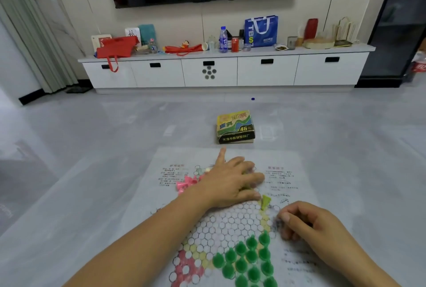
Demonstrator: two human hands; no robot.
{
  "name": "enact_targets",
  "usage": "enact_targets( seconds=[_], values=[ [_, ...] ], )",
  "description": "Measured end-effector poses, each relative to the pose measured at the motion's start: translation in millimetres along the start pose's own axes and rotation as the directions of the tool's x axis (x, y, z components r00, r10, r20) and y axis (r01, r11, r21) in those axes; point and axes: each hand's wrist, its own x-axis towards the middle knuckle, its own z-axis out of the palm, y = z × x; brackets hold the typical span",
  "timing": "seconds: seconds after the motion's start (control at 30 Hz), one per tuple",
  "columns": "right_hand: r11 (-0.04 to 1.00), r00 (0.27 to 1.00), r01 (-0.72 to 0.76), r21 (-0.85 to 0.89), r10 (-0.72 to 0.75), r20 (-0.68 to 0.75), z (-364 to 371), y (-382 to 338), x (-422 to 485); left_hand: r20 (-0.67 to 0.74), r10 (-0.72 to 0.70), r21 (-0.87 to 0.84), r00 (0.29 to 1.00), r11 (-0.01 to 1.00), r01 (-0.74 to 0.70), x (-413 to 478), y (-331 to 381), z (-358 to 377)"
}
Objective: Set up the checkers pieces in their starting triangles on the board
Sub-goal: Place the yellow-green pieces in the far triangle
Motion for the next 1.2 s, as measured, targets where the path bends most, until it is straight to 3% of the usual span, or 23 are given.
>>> enact_targets(
  seconds=[0.2,0.37,0.43,0.47,0.53,0.6,0.67,0.73,0.83,0.97,1.2],
  values=[
    [0.992,1.0,-0.028,0.124,0.027,0.01,-3,0,-6,-0.166,-0.112,-0.1,0.98,0.99,0.096,-19,-26,6],
    [0.992,1.0,-0.005,0.127,0.006,-0.004,-4,4,-4,-0.243,-0.175,-0.201,0.954,0.971,0.127,-64,-34,11],
    [0.997,0.995,0.071,-0.017,-0.072,-0.07,-3,8,4,-0.248,-0.166,-0.171,0.954,0.977,0.126,-78,-37,15],
    [0.97,0.982,0.147,-0.193,-0.166,-0.087,-1,10,10,-0.246,-0.161,-0.147,0.956,0.981,0.127,-82,-37,15],
    [0.772,0.926,0.318,-0.55,-0.377,0.006,1,6,24,-0.203,-0.155,-0.191,0.967,0.975,0.116,-85,-35,11],
    [0.644,0.902,0.393,-0.656,-0.409,0.138,4,-4,36,-0.212,-0.235,-0.352,0.949,0.924,0.15,-83,-39,7],
    [0.674,0.916,0.382,-0.632,-0.37,0.158,3,-10,48,-0.273,-0.37,-0.5,0.888,0.843,0.198,-76,-50,4],
    [0.791,0.944,0.308,-0.529,-0.321,0.069,1,-15,62,-0.333,-0.547,-0.6,0.768,0.751,0.275,-73,-67,1],
    [0.978,0.981,0.133,-0.161,-0.154,-0.122,0,-20,82,-0.29,-0.713,-0.678,0.638,0.624,0.389,-75,-91,4],
    [0.988,0.959,0.126,-0.085,-0.143,-0.244,10,-18,106,-0.201,-0.732,-0.761,0.651,0.535,0.366,-84,-101,9],
    [0.934,0.92,0.199,-0.296,-0.282,-0.271,21,-7,122,-0.147,-0.711,-0.852,0.688,0.444,0.277,-76,-93,13]
  ],
)
